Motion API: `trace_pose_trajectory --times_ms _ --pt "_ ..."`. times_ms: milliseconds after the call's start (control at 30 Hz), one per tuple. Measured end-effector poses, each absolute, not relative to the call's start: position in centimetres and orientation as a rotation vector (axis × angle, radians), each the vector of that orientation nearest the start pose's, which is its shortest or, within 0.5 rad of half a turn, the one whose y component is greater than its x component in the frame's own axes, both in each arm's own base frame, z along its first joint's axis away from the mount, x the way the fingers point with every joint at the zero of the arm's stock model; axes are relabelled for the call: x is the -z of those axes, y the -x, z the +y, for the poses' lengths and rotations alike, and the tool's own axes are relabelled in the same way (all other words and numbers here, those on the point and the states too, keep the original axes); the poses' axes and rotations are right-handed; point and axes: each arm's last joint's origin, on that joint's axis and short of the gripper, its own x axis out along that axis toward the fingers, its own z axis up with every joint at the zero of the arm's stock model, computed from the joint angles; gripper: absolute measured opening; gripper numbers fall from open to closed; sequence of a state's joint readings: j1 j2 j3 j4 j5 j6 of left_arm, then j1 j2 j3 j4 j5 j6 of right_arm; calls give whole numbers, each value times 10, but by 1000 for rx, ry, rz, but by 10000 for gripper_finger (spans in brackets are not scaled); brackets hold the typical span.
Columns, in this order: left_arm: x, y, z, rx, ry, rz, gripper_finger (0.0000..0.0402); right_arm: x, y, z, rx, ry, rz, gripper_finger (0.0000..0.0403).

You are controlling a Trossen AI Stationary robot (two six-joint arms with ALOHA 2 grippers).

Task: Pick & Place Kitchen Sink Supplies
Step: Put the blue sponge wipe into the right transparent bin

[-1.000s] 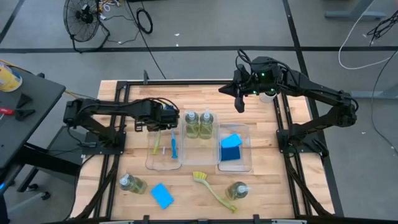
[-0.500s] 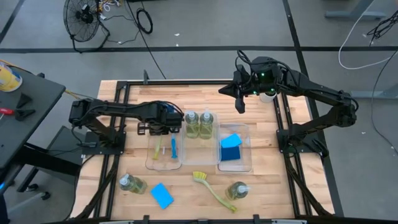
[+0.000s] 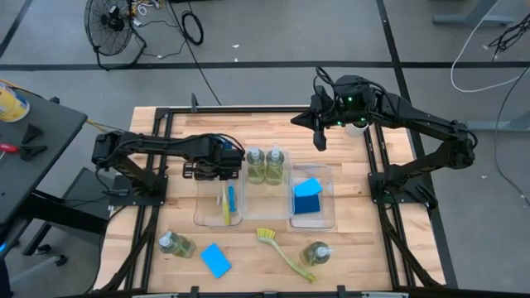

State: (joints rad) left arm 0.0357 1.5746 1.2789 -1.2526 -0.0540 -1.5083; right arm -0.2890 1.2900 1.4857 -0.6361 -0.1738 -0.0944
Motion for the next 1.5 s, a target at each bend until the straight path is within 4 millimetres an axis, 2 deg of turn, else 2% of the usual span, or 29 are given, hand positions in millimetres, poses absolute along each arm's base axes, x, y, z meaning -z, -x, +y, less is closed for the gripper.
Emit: trace_pose_trajectory --times_ms 167,400,600,800,933,1200,1300,1500 --pt "-274 -278 13 -1137 1072 1141 237 -423 -253 -70 94 -11 433 0" --pt "-306 -277 19 -1056 814 1139 234 -422 -253 -70 95 -12 435 0" --pt "-345 -281 30 -927 658 1067 232 -422 -253 -70 94 -13 441 0" --pt "-392 -280 42 -877 514 916 232 -419 -251 -70 93 -24 473 0" --pt "-415 -276 46 -851 391 858 232 -415 -249 -69 91 -35 516 0" --pt "-427 -272 53 -725 79 940 232 -410 -246 -68 87 -48 582 0" --pt "-427 -269 65 -715 50 977 232 -410 -246 -68 86 -48 582 0" --pt "-422 -253 93 -702 116 1095 232 -410 -246 -68 87 -51 582 0"
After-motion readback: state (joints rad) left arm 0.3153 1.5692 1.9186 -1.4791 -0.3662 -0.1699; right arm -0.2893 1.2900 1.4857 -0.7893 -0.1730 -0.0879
